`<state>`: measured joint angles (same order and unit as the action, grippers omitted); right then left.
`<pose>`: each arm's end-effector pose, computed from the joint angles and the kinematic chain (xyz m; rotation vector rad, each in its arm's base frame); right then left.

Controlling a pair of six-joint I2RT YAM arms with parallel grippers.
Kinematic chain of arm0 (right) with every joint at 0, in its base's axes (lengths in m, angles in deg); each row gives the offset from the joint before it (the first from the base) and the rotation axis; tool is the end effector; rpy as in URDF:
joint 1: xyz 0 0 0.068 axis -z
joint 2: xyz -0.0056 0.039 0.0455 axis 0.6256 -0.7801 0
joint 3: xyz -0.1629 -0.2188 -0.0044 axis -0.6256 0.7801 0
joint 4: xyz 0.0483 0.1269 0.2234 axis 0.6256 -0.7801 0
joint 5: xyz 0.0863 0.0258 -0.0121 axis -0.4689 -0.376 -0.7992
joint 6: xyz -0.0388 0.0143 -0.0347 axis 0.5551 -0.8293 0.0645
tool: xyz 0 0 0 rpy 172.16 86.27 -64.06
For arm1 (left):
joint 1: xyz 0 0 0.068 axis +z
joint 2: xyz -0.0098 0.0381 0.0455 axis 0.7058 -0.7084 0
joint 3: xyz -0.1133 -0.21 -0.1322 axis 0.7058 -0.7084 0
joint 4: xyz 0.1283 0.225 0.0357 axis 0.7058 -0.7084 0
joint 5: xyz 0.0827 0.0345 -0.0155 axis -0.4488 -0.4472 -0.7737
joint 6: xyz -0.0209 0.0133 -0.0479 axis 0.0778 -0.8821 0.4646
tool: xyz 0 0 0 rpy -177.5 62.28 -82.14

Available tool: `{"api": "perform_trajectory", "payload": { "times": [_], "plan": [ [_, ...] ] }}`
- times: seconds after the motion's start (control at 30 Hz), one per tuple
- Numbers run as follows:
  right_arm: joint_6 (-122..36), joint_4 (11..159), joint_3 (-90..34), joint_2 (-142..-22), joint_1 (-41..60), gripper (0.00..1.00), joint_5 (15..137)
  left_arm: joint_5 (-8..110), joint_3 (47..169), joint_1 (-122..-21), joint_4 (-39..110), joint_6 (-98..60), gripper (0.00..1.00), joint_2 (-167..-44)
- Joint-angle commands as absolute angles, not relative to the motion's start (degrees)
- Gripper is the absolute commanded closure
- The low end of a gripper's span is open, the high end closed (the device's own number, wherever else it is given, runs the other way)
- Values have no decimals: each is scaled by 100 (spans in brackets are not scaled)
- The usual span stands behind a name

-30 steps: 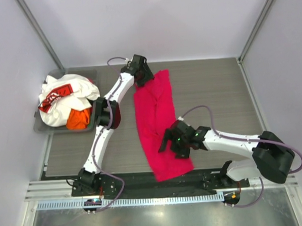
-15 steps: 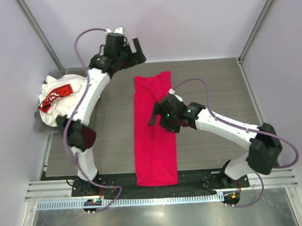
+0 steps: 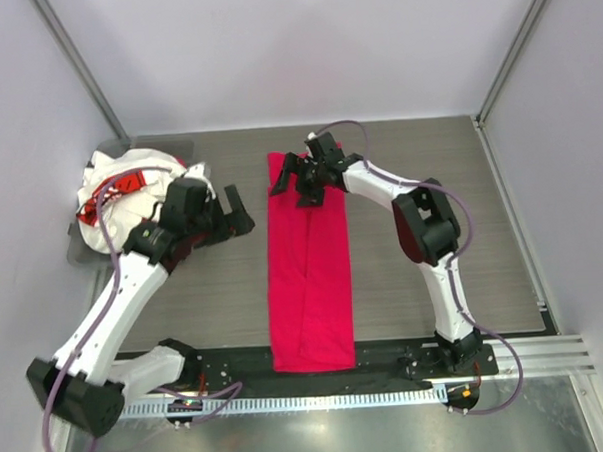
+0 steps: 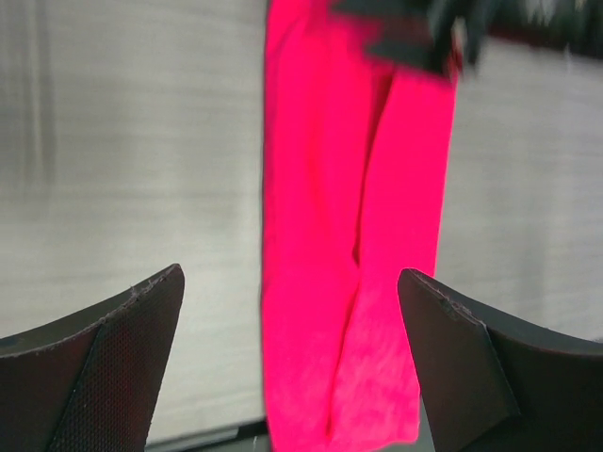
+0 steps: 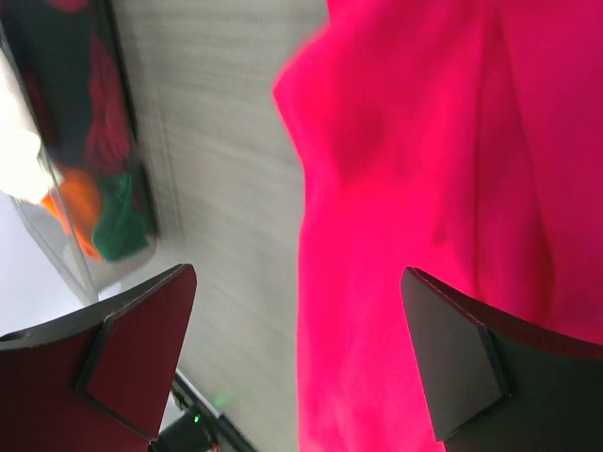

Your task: Fold and stack the t-shirts

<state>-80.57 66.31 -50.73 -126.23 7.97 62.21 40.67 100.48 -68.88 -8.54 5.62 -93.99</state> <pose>0.4163 0.2631 0.1944 0.1065 2.5731 1.0188 0.2110 -0.0924 0.3420 -0.2657 2.3280 -0.4915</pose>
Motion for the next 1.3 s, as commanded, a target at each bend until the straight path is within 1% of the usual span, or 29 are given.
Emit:
{"api": "perform_trajectory", "payload": {
  "times": [0.0, 0.03, 0.17, 0.3, 0.33, 0.37, 0.43, 0.5, 0.53, 0.63, 0.67, 0.7, 0.73, 0.8, 0.83, 0.87, 0.9, 0.93, 0.97, 1.0, 1.03, 1.07, 1.1, 1.13, 1.17, 1.2, 1.23, 1.27],
  "plan": [
    [-7864, 6919, -6018, -13372, 919, 4, 5572, 4256, 9667, -6933, -963, 755, 5, -8587],
    [-7846, 6919, -6360, -13585, 946, 4, 5554, 4256, 9474, -6933, -998, 790, 5, -8281],
    [-7951, 6937, -7100, -14473, 1192, 4, 5614, 4467, 9235, -6942, -1174, 852, 5, -7840],
    [-8013, 6919, -7978, -15352, 1420, 3, 5922, 4511, 9165, -6942, -1289, 843, 5, -7689],
    [-8022, 6919, -8259, -15771, 1447, 1, 5897, 4511, 9156, -6942, -1315, 835, 5, -7689],
    [-8031, 6928, -8932, -15984, 1456, 0, 5853, 4520, 9147, -6942, -1324, 826, 5, -7689],
    [-8153, 6980, -9812, -16336, 1465, 1, 5608, 4546, 9095, -6942, -1350, 826, 5, -7707],
    [-8276, 7295, -10010, -16452, 1456, 0, 5440, 4625, 9033, -6942, -1359, 896, 5, -7698],
    [-8355, 7480, -9793, -16356, 1465, 0, 5257, 4634, 8963, -6942, -1368, 931, 5, -7698],
    [-8225, 8017, -9074, -15531, 1465, 0, 5193, 4617, 8683, -6942, -1342, 1168, 5, -7549],
    [-8163, 8018, -8948, -15042, 1465, 0, 5220, 4617, 8577, -6942, -1298, 1238, 5, -7522],
    [-8084, 7957, -8817, -14793, 1473, 0, 5263, 4660, 8463, -6942, -1184, 1352, 6, -7487],
    [-8005, 7860, -8459, -14478, 1482, 0, 5325, 4687, 8218, -6942, -1122, 1432, 7, -7478],
    [-7776, 7640, -7843, -13398, 1474, 0, 5614, 4748, 7962, -6942, -912, 1590, 9, -7478],
    [-7732, 7648, -6987, -12993, 1473, 0, 5694, 4844, 7673, -6959, -815, 1773, 10, -7495],
    [-7610, 7648, -6535, -12615, 1456, 0, 5921, 4863, 7540, -6968, -710, 1862, 11, -7487],
    [-7574, 7657, -6060, -11732, 1438, 0, 6071, 4880, 7391, -6994, -517, 1950, 12, -7461],
    [-7548, 7675, -5107, -11349, 1421, 0, 6212, 4906, 7137, -7047, -411, 2099, 13, -7460],
    [-7573, 7631, -4636, -10911, 1377, 0, 6474, 4915, 7021, -7073, -332, 2179, 14, -7426],
    [-7591, 7561, -4188, -10227, 1333, 0, 6581, 4915, 6907, -7108, -191, 2240, 17, -7417],
    [-7643, 7387, -3313, -9820, 1281, 0, 6756, 4950, 6706, -7161, -112, 2337, 17, -7443],
    [-7740, 7298, -2852, -9494, 1219, 0, 6949, 4959, 6599, -7187, -24, 2372, 18, -7469],
    [-8010, 7236, -2395, -9195, 1001, 0, 7412, 4977, 6494, -7223, 168, 2399, 19, -7495],
    [-8144, 7183, -1573, -8601, 860, 0, 7565, 5021, 6284, -7258, 257, 2460, 20, -7539],
    [-8275, 7157, -1208, -8395, 702, 0, 7697, 5047, 6195, -7267, 354, 2495, 20, -7566],
    [-8494, 7121, -882, -8184, 282, 0, 8046, 5073, 6029, -7302, 538, 2548, 21, -7609],
    [-8653, 7069, -331, -7894, 69, 0, 8224, 5091, 5957, -7319, 600, 2592, 21, -7619],
    [-8820, 6999, -73, -7761, -194, 0, 8356, 5109, 5896, -7354, 662, 2662, 22, -7619]
  ]
}}
